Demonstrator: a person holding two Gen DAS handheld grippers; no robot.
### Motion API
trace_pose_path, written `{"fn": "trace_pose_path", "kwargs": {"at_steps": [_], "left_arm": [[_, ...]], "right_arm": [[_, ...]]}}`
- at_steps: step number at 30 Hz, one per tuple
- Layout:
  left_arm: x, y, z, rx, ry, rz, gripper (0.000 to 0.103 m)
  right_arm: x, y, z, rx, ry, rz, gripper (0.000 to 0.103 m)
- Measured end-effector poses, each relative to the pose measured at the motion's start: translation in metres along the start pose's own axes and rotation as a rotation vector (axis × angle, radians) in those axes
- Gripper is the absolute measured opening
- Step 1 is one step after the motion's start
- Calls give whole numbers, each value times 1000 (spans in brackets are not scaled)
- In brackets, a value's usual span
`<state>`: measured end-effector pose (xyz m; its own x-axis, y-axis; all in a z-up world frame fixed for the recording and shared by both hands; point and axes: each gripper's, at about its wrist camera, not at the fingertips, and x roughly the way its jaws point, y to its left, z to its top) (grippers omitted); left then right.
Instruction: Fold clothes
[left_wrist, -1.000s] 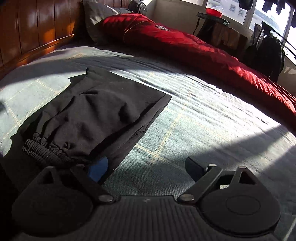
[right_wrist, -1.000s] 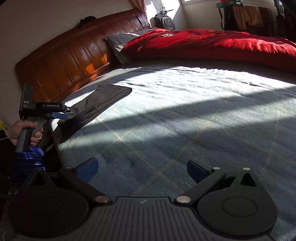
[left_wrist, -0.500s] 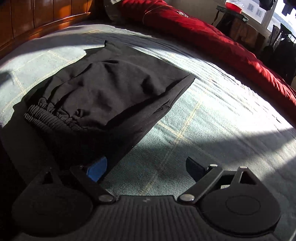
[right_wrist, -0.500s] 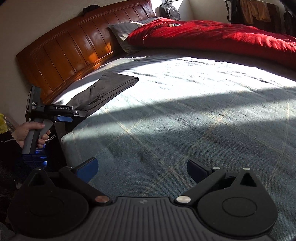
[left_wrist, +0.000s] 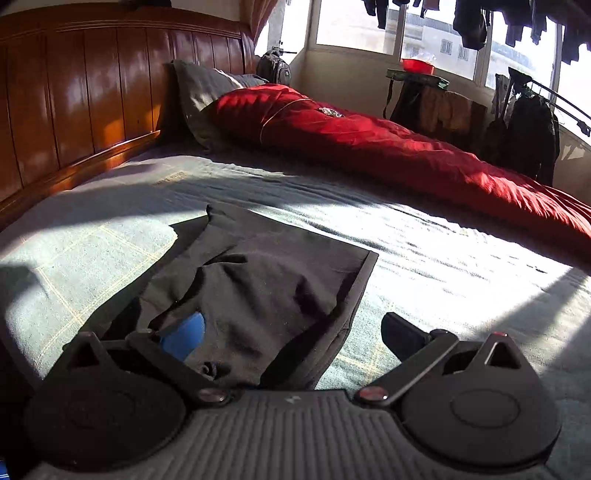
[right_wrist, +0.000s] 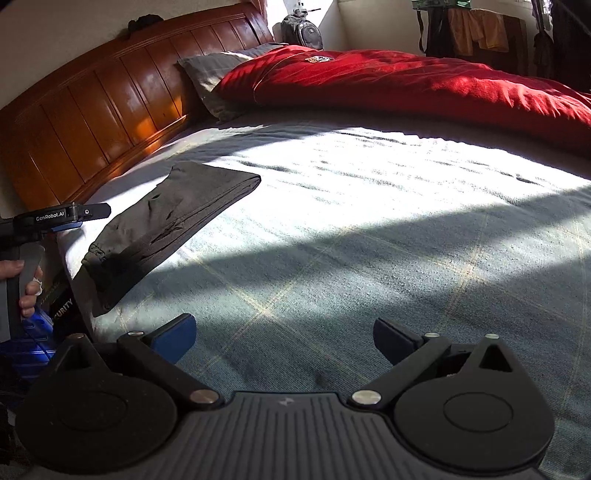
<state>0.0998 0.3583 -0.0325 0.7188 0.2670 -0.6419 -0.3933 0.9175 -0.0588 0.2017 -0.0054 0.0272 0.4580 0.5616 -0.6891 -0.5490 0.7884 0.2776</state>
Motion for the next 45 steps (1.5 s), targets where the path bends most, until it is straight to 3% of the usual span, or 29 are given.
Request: {"fn": "trace_pose_path", "kwargs": {"at_steps": [6, 20, 29, 34, 40, 45], "left_arm": [[33, 14, -31, -15, 128, 3, 102], [35, 16, -47, 7, 150, -7, 102], [33, 31, -51, -91, 105, -57, 102], [35, 26, -49, -82, 107, -30, 102], [29, 11, -44, -62, 104, 59, 102], [7, -1, -41, -94, 54, 102, 102]], "right_arm": [[12, 16, 2, -24, 27, -13, 103], [31, 29, 2, -19, 55, 39, 103], [34, 37, 5, -48, 71, 56, 103], [33, 37, 6, -59, 80, 56, 103], [29, 32, 7, -67, 76, 60, 103], [22, 28, 7, -100, 73, 74, 103]]}}
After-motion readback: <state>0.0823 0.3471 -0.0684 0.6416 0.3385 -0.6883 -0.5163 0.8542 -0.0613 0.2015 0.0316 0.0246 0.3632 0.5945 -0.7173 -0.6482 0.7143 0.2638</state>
